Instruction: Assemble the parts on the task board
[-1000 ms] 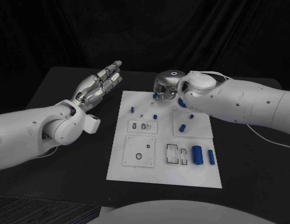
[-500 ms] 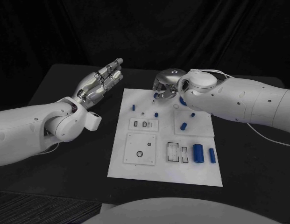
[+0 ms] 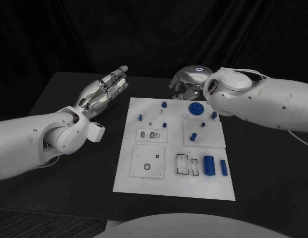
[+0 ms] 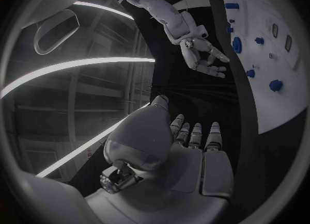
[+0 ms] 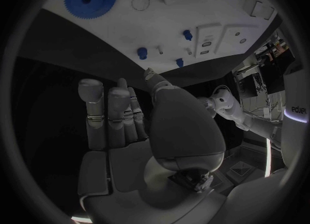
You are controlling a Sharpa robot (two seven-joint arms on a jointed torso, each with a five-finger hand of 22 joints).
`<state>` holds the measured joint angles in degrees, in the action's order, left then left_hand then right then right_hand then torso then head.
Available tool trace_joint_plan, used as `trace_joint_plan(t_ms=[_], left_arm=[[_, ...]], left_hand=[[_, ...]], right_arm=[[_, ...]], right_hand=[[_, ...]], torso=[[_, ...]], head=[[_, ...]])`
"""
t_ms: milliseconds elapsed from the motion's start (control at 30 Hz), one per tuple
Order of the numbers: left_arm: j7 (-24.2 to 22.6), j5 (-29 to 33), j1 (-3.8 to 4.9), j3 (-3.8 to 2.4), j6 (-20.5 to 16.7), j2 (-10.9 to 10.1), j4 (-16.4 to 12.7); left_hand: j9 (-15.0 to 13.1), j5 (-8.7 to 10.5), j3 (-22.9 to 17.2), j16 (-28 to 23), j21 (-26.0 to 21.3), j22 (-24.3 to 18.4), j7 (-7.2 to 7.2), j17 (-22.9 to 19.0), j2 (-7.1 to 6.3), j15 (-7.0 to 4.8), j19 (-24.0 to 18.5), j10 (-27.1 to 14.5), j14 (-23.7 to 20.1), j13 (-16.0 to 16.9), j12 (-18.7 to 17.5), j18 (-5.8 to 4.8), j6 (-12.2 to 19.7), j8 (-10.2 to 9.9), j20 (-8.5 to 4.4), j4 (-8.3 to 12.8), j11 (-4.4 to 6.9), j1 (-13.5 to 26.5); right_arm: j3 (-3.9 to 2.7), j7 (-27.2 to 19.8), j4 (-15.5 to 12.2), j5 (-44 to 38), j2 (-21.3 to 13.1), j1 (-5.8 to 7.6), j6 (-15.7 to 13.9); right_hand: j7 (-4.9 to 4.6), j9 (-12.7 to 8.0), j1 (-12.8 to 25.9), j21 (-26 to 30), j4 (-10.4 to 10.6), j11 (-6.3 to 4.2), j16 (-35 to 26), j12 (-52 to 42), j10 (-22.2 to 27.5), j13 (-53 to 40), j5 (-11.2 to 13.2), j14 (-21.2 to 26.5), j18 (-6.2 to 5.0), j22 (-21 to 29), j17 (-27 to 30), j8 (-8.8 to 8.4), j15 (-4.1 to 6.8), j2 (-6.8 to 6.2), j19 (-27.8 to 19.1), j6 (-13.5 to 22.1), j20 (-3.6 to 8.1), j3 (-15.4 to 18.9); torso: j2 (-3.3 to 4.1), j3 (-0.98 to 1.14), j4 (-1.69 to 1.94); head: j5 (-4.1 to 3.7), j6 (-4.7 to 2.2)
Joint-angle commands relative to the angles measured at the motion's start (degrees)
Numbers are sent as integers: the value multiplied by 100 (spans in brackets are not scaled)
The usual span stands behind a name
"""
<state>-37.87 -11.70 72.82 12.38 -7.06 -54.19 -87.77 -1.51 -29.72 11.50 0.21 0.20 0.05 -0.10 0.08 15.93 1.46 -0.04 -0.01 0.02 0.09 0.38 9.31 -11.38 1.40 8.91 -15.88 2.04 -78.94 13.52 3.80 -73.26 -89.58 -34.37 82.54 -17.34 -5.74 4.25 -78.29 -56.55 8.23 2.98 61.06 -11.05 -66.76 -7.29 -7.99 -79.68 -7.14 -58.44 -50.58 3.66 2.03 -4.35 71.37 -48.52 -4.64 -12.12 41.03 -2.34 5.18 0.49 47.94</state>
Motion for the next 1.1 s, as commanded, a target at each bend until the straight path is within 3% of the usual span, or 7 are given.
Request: trace_joint_plan(t_ms=[33, 100, 167, 233, 333, 600, 1100], left_arm=[[-25, -8, 10, -5, 31, 0, -20], [-15, -8, 10, -5, 38, -1, -20], [-7, -8, 9, -5, 46, -1, -17], [5, -8, 8, -5, 63, 8, -9], [32, -8, 6, -5, 93, 17, -2], [125, -8, -3, -5, 168, 38, 19], [175, -8, -10, -4, 190, 54, 50]], left_hand=[[-6, -21, -45, -21, -20, -5, -8, -8, 22, 50, 4, 1, -2, -9, -38, 99, 14, 15, 53, 4, 3, -56], [-7, -23, -48, -21, -20, -5, -10, -8, 21, 61, 4, 1, -2, -9, -38, 99, 11, 16, 56, 4, 4, -57], [-7, -23, -48, -21, -20, -5, -10, -8, 21, 61, 4, 1, -2, -9, -38, 99, 11, 16, 56, 4, 4, -57], [-7, -25, -50, -21, -20, -5, -11, -8, 21, 70, 4, 1, -2, -9, -38, 99, 10, 16, 59, 3, 4, -58], [-6, -28, -58, -21, -20, -5, -10, -8, 22, 94, 4, 1, -2, -9, -38, 99, 14, 15, 66, 1, 1, -62], [-7, -27, -83, -21, -20, -5, 3, -8, 9, 226, 4, 1, -2, -9, -38, 89, 11, 16, 114, -2, -21, -74], [-7, -28, -85, -21, -20, -5, 8, -8, 7, 233, 4, 1, -2, -9, -38, 86, 12, 16, 115, -2, -29, -74]], right_arm=[[6, 333, -311, -17, -307, 71, 186], [10, 393, -388, -17, -444, 91, 328], [17, 455, -421, -17, -576, 88, 478], [22, 538, -416, -16, -692, 58, 585], [26, 700, -386, -16, -781, 4, 632], [29, 854, -198, -16, -849, -155, 668], [29, 615, 25, -16, -777, -341, 473]], right_hand=[[97, -10, -75, -6, -82, -287, 29, -828, -872, -486, -56, -33, -97, -33, 1, 19, 139, -21, 46, 38, 142, 59], [145, 15, 14, -43, -73, -369, 205, -2617, -256, -2218, -35, -119, -42, -163, -222, 48, 195, 9, 121, -114, 246, 234], [139, 75, 46, -521, -24, -379, 1250, -5809, -813, -5714, -30, -413, 42, -689, -1584, 34, 220, 65, 376, -231, 241, 328], [181, 159, 218, -1181, 95, -404, 2419, -6941, -1480, -7038, -39, -828, 185, -1313, -3234, 65, 215, 96, 690, -304, 245, 449], [179, 268, 401, -1504, 187, -399, 2656, -7689, -2107, -7994, -125, -912, 243, -1638, -3589, 69, 216, 121, 807, -318, 244, 573], [199, 461, 743, -2391, 309, -413, 2894, -7895, -2324, -8271, -524, -1032, 439, -2435, -3942, 24, 227, 168, 1241, -137, 248, 743], [238, 511, 882, -2754, 379, -453, 2894, -7895, -2324, -8271, -345, -1032, 534, -2737, -3942, 28, 267, 135, 1459, 66, 284, 805]], torso=[[-7, -16, -12], [-9, -25, -13], [-3, -20, -24], [6, -6, -28], [5, 2, -3], [8, -2, 1], [-5, -13, -2]], head=[[-46, -2], [-57, -13], [-50, -27], [-36, -30], [-51, -36], [-75, -60], [-83, -35]])
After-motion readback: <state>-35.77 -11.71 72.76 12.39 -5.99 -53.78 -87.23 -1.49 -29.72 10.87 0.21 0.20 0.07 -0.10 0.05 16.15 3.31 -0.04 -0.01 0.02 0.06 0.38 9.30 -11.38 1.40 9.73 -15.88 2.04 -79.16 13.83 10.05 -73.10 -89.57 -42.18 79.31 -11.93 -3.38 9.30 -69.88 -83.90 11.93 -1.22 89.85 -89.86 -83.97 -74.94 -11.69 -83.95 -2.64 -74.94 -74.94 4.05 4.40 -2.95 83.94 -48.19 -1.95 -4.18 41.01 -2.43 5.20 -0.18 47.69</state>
